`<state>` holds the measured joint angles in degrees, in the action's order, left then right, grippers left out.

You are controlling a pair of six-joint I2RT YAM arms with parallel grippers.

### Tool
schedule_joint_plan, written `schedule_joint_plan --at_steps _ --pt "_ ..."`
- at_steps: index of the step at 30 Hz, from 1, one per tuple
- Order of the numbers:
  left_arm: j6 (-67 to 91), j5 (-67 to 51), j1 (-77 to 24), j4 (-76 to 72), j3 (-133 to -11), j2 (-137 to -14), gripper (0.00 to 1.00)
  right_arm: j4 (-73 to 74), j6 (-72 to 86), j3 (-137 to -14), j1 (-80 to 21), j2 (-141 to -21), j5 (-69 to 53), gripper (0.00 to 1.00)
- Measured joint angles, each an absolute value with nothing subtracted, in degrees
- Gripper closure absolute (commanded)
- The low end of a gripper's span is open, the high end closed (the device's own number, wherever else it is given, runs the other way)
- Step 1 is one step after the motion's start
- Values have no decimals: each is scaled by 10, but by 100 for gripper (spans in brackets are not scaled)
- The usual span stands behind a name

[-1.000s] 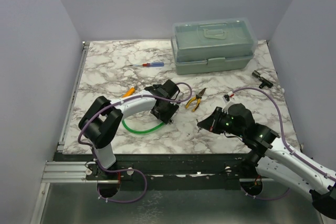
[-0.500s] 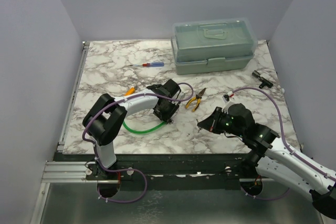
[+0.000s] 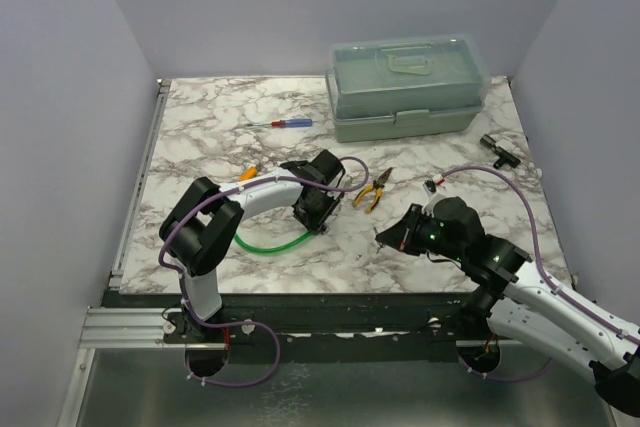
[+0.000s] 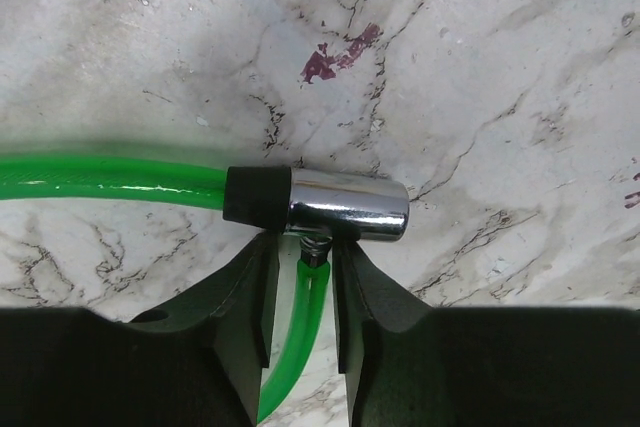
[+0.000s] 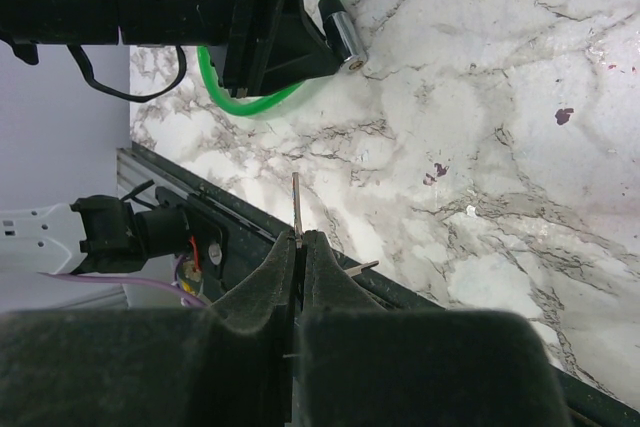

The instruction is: Unlock with the key

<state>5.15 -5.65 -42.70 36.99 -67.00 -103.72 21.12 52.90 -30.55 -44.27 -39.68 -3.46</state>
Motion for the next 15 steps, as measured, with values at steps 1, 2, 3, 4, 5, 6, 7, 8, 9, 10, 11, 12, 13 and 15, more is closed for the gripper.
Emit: schedule_joint_plan --at_steps 1,2,3,4,5,6,7,8,9,10,11,12,13,15 --pt "52 -58 -427 369 -670 -1037 74 211 529 -305 -443 -397 -35 100" --pt "53 -59 -426 368 -670 -1037 79 211 529 -305 -443 -396 -35 100" --pt "54 -62 -425 367 -670 -1037 86 211 529 -305 -443 -396 -35 100" --pt "55 -65 -424 365 -670 -1037 92 211 529 -305 -443 -395 -35 100" --pt "56 -68 -424 363 -670 -1037 97 211 529 -305 -443 -393 -35 100" --pt "59 -73 -424 360 -670 -1037 100 211 529 -305 -443 -392 -35 100" --pt "61 -75 -425 358 -670 -1037 100 211 529 -304 -443 -390 -35 100" --pt "61 -76 -425 357 -670 -1037 100 211 530 -302 -443 -388 -35 100" --pt "65 -76 -425 356 -669 -1037 100 211 530 -301 -443 -387 -35 100" --pt "67 -76 -425 356 -669 -1037 100 211 531 -299 -443 -387 -35 100" --pt "68 -76 -425 355 -669 -1037 100 211 531 -298 -443 -387 -35 100" --pt "69 -75 -425 353 -667 -1036 100 211 532 -298 -443 -387 -35 100" --pt "70 -75 -425 352 -665 -1033 100 211 532 -297 -443 -387 -35 100" --pt "72 -75 -425 348 -659 -1026 100 211 535 -297 -443 -387 -35 100"
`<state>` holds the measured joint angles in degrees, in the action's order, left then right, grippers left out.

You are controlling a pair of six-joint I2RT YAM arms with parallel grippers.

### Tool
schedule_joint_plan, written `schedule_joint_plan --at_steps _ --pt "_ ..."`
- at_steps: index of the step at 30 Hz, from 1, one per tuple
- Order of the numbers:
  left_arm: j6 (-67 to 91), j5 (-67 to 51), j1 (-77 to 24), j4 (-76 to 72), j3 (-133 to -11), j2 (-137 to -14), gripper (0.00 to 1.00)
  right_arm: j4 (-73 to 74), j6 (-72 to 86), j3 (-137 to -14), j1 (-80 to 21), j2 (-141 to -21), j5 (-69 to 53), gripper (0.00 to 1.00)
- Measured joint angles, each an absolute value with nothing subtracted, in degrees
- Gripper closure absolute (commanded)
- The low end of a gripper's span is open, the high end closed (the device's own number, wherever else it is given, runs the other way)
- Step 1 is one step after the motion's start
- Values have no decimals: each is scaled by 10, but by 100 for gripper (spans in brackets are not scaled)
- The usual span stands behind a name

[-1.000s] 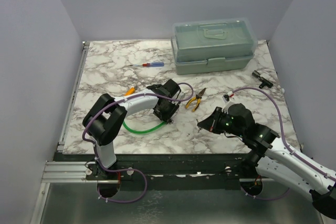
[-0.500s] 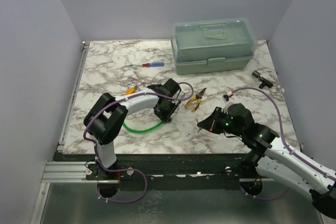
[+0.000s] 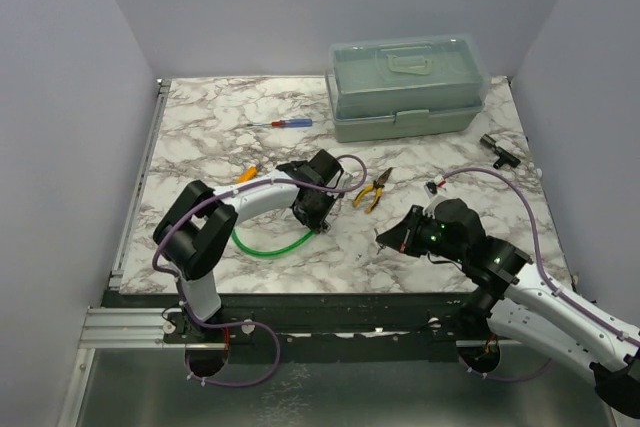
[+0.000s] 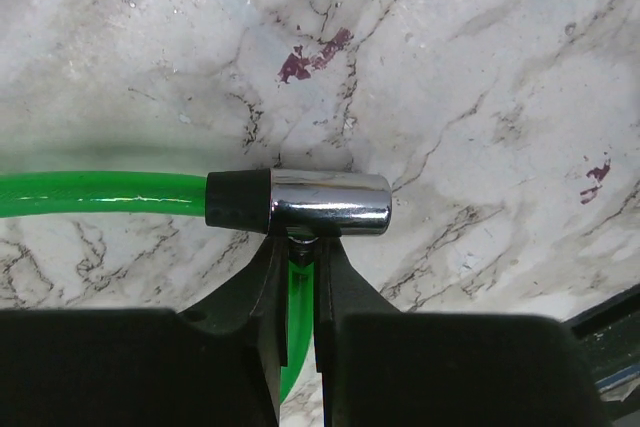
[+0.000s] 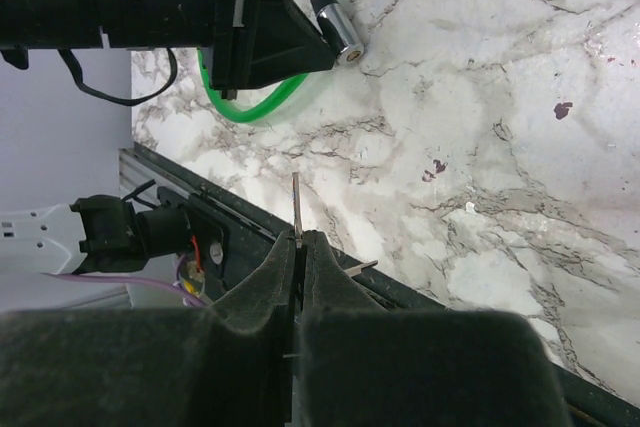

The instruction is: Unlock with the key

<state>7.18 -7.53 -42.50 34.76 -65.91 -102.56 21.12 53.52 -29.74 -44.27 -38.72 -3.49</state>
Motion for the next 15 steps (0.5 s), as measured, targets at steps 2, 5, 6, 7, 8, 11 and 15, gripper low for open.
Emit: schedule_joint_plan --at_steps 2,5,6,7,8,11,15 --pt "73 -76 -425 345 -651 -1009 100 211 536 -297 -443 -387 -35 100" --pt "75 -78 -425 341 -640 -980 100 206 536 -296 -443 -387 -39 100" --pt "76 -79 -425 340 -637 -966 100 202 536 -295 -443 -388 -41 100" --pt "77 -81 -425 336 -634 -951 100 195 538 -293 -443 -388 -45 100" --pt "77 -82 -425 333 -630 -936 100 188 540 -290 -443 -388 -48 100" --pt "80 -86 -425 324 -619 -898 100 161 546 -278 -443 -392 -59 100" --pt "87 -93 -425 318 -609 -863 100 134 555 -272 -443 -414 -72 100"
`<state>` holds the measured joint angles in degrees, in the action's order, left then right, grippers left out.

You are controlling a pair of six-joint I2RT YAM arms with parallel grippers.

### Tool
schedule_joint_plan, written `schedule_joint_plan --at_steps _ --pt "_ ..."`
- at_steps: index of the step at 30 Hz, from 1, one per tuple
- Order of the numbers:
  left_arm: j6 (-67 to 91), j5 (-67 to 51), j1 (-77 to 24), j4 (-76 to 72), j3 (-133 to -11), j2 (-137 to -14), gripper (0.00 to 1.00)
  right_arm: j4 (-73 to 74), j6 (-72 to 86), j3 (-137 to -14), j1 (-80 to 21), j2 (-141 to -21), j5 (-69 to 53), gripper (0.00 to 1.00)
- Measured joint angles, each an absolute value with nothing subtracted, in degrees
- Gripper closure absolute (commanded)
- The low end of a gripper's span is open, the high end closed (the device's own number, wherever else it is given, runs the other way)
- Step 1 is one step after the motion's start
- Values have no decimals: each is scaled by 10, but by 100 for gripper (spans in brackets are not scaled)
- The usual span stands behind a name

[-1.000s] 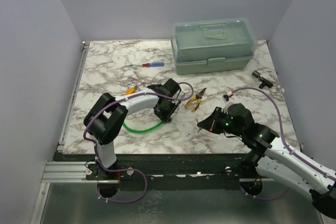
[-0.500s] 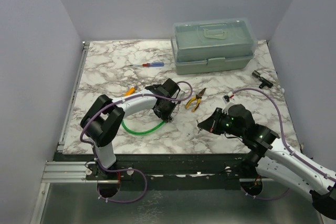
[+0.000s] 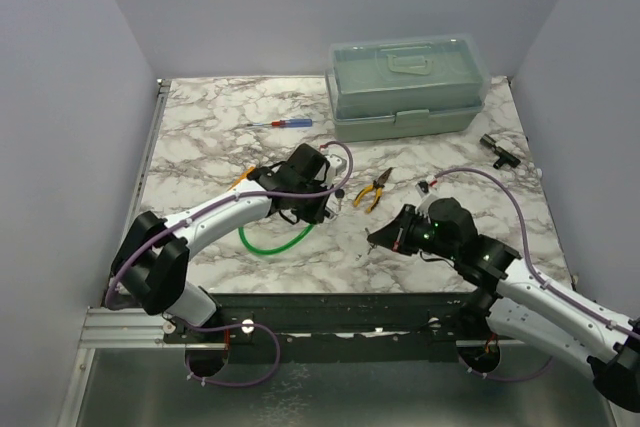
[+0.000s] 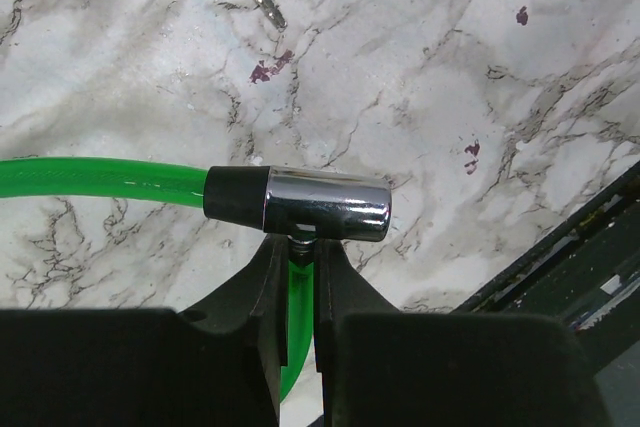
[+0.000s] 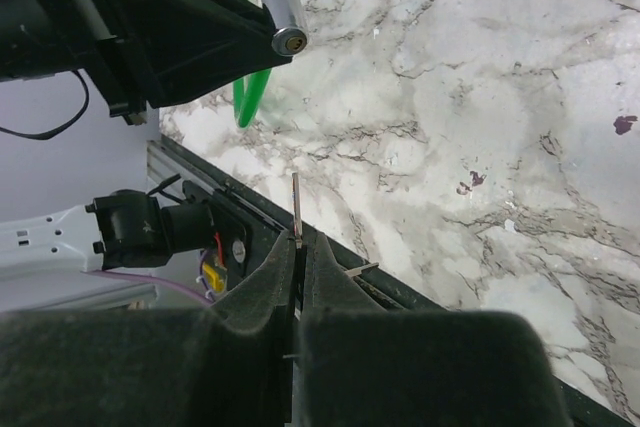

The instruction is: Unlock with the key

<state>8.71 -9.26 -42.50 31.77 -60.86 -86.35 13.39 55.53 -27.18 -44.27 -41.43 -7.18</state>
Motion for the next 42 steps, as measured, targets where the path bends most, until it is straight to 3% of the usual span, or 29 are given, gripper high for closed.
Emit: schedule_joint_plan --at_steps 18,42 --pt "88 -112 -426 283 -563 -722 100 -2 555 -311 -443 -511 -197 100" --pt "79 -137 -436 271 -556 -708 100 -84 603 -311 -443 -618 -228 100"
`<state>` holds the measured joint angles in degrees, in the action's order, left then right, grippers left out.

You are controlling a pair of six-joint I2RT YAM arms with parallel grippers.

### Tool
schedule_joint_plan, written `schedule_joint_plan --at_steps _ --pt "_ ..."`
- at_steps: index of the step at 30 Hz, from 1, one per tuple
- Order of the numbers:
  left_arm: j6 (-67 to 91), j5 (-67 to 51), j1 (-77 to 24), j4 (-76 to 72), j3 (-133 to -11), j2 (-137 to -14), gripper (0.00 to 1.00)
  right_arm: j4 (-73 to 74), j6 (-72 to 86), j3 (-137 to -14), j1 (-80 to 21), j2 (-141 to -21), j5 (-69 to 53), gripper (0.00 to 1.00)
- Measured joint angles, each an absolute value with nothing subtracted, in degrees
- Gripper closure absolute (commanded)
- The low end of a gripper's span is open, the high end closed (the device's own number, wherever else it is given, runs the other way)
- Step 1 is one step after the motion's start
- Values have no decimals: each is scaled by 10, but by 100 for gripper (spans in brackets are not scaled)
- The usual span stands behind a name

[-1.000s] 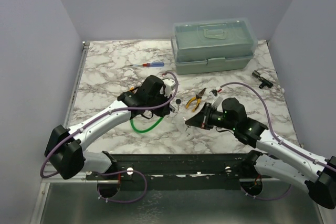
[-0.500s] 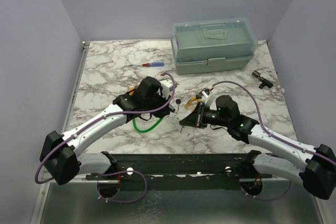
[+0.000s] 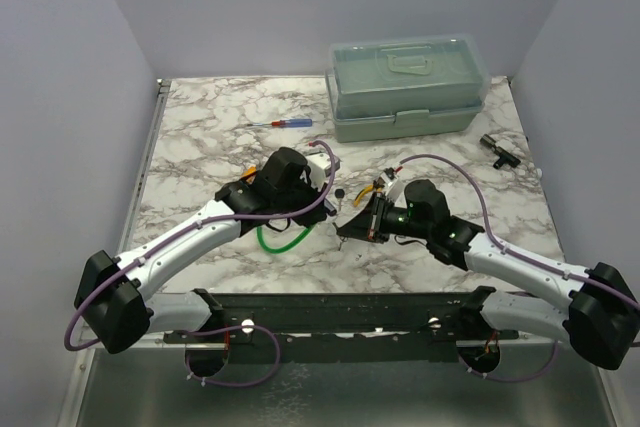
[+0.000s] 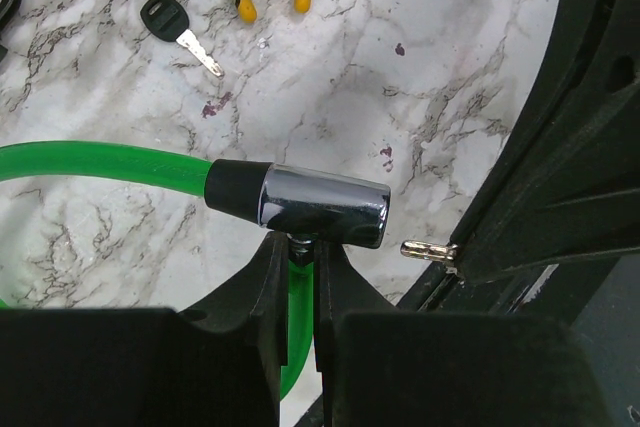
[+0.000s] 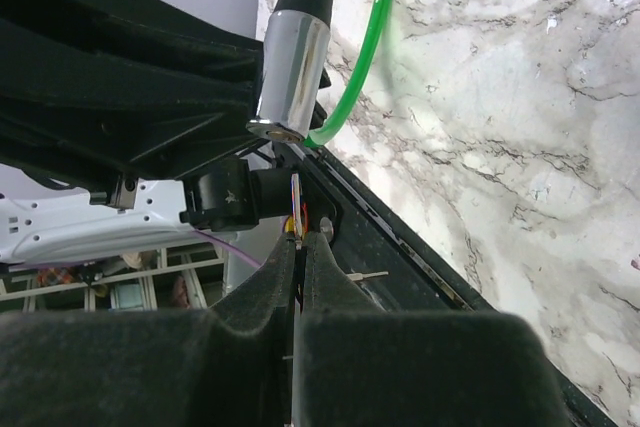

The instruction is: Unlock with the key

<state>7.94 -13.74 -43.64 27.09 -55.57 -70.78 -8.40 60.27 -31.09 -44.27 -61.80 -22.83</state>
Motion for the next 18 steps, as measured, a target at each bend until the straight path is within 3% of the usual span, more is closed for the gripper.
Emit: schedule_joint_plan --at_steps 18 --pt "74 -137 -444 270 -552 -705 100 -89 599 -311 -443 -608 -202 100"
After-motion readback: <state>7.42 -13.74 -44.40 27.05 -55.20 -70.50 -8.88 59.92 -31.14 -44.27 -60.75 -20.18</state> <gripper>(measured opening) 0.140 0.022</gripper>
